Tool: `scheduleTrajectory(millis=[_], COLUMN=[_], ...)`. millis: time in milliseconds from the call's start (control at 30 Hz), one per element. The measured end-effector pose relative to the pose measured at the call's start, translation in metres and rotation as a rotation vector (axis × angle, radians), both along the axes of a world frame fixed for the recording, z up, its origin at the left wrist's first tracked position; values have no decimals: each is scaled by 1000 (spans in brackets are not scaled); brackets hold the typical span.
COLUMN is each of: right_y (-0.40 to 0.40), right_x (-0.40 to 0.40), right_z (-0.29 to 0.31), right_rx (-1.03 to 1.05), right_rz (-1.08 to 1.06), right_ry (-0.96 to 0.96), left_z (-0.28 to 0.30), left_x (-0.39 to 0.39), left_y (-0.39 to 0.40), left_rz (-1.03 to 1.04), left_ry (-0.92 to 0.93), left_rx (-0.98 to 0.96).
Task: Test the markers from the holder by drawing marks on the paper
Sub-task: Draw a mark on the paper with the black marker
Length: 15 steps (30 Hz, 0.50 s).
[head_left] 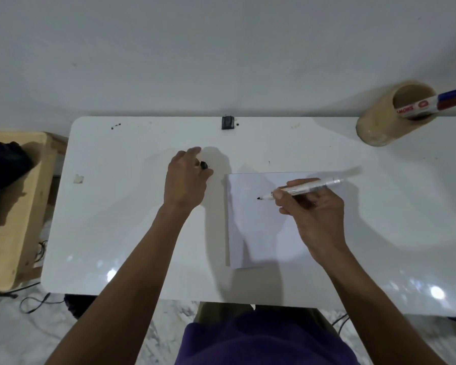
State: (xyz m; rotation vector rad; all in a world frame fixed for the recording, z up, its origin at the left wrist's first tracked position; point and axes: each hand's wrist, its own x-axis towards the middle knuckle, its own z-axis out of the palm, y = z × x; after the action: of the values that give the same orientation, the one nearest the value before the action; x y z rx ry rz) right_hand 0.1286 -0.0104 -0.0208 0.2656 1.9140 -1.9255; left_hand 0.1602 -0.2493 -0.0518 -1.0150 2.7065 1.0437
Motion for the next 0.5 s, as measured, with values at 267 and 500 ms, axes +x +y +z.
scheduleTrajectory(millis=[267,500], right_y=[-12,-42], right_x=[-9,-21], right_z=[-11,-34], right_rx=[-20,50], right_rz=[91,238], right_ry=[75,213], left_z=[3,-30], left_x=[57,86], left_y=[41,67], left_rz=[43,-411], left_ry=[198,-11], left_rx=[-153,-398])
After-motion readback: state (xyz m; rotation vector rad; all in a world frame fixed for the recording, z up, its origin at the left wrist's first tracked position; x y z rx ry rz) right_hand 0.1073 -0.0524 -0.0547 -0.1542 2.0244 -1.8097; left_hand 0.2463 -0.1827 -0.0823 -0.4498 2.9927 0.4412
